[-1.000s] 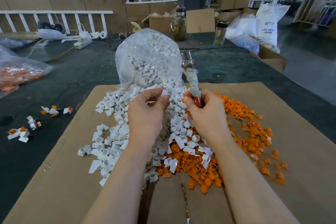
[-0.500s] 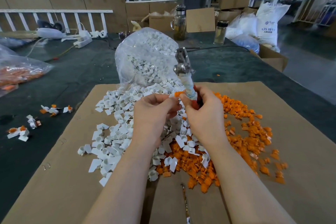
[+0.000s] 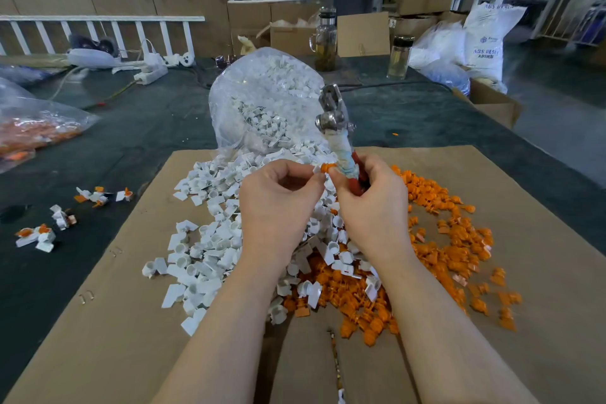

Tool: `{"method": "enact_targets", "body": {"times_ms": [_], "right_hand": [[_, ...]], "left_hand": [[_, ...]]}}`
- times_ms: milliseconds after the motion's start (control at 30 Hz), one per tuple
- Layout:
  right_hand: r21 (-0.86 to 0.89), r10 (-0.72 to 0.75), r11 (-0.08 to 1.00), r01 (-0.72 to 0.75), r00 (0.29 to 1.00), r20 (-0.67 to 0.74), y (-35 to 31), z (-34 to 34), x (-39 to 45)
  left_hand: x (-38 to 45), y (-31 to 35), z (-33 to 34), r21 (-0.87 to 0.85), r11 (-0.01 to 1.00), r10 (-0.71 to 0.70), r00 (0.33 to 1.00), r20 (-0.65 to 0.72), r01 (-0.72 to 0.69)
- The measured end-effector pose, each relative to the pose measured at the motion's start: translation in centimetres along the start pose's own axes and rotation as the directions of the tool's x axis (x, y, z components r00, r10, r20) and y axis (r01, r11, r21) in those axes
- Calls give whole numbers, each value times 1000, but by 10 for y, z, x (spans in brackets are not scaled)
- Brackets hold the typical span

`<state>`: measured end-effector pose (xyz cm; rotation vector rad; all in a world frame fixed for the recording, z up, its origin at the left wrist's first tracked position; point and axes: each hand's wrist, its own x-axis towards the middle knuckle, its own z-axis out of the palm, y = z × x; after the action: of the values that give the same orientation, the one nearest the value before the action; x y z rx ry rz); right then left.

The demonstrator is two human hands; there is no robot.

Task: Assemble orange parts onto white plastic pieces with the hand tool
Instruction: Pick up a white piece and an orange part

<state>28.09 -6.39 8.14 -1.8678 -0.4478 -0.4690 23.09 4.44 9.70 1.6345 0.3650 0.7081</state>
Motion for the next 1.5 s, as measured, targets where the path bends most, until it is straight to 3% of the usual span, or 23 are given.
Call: {"method": "enact_targets", "body": {"times_ms": [433,633,933,1033,1333,1400,1500], "right_hand": [[15,21,1000,-21,1000,22,-1,1,-1],[129,41,990,-58,990,133,-4,-4,2],[166,66,980,-112,963,261,-6,-9,4],[187,84,969,-161,928,363,-4,-15,6],[-48,135,990,-130,820,557,1,-29,9],[-68,128,992,-108,832,540,2,-28,9],[-36,82,997,-74,905,418,2,-21,7]], "left_hand": [[-1,-3,3,11,1000,28,999,24,-29],[1,-2,1,-18,1000,4,1000,-7,-4],[4,-4,-3,-5,1000,-6,1000,7,6],[6,-3,-4,-82,996,-34,999,15,35],[15,-5,-15,-296,955,-8,1000,-20,2],[16,-6,-16,-304,953,-6,1000,-22,-1],[15,-6,-15,-215,977,-5,1000,-15,1]]}}
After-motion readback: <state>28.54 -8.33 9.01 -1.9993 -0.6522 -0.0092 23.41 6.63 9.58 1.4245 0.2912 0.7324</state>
